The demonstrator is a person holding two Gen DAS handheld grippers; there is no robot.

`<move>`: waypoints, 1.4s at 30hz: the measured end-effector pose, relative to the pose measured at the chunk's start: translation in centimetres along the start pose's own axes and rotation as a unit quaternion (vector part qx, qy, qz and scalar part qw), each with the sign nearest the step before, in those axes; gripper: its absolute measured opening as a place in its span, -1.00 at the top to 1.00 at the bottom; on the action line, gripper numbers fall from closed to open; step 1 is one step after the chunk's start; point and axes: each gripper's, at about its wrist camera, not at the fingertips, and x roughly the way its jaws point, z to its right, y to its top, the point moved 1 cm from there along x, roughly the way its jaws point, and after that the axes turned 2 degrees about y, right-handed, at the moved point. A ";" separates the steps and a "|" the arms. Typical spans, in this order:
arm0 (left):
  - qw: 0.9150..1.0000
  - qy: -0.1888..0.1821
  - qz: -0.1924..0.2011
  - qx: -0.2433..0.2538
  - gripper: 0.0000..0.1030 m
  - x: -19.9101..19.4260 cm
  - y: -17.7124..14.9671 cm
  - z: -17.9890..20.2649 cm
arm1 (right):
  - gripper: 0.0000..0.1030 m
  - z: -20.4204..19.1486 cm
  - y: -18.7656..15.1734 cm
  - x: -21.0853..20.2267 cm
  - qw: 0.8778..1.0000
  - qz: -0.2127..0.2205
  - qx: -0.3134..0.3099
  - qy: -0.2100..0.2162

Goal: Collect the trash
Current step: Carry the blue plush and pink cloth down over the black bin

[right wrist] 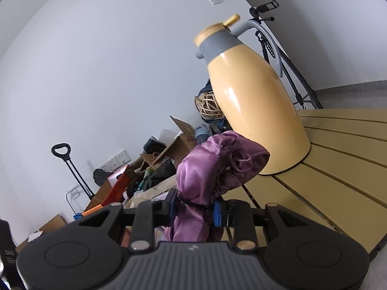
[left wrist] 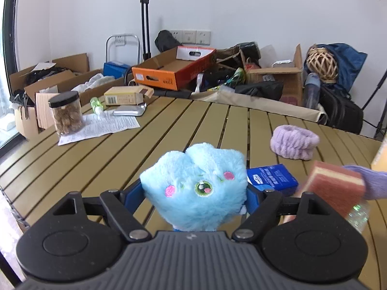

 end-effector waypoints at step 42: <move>0.998 -0.052 -0.012 0.044 -0.59 -17.2 -9.5 -6.9 | 0.46 -5.9 -5.7 -14.4 0.987 -0.089 -0.124 0.047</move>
